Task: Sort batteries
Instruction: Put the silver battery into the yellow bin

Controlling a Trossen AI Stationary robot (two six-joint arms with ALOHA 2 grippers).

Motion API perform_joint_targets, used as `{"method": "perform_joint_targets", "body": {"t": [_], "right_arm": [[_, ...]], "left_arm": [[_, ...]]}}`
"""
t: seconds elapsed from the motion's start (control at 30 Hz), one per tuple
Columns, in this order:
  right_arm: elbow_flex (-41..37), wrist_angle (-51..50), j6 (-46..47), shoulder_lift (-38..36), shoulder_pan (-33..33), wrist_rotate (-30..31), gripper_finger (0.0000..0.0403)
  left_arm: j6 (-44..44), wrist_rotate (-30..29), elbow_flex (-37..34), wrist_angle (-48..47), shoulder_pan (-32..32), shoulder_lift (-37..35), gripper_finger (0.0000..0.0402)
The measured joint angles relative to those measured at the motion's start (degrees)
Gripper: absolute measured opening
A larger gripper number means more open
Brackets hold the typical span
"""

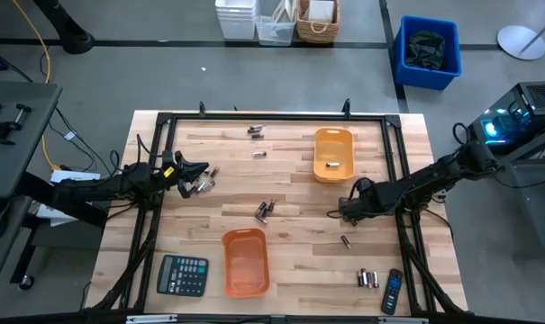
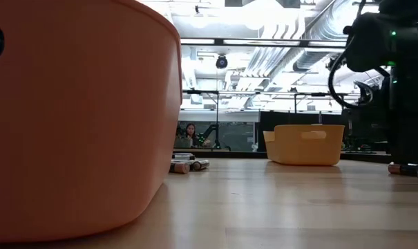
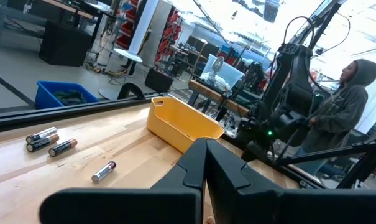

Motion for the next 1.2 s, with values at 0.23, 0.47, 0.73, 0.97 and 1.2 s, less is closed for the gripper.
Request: {"method": "perform_joint_targets", "body": {"t": [0.23, 0.47, 0.73, 0.97, 1.2], "right_arm": [[16.26, -16.2, -3.63, -4.11, 2.6, 7.76, 0.0033], [24.33, -25.83, -14.14, -7.5, -5.59, 23.13, 0.0033], [19.6, -10.59, -32.49, -7.16, -21.06, 20.4, 0.0051], [19.62, -3.21, -41.63, -7.19, -28.27, 15.24, 0.0133], [19.62, 0.35, -51.09, -7.94, -28.84, 10.3, 0.0182]], "left_arm": [[0.0, 0.01, 0.01, 0.0, 0.0, 0.01, 0.0001], [0.01, 0.02, 0.01, 0.0, 0.01, 0.13, 0.0001], [0.0, 0.02, 0.01, 0.01, 0.01, 0.13, 0.0001], [0.0, 0.02, 0.02, -0.01, 0.0, 0.17, 0.0001], [0.0, 0.02, 0.02, -0.01, 0.01, 0.17, 0.0001]]}}
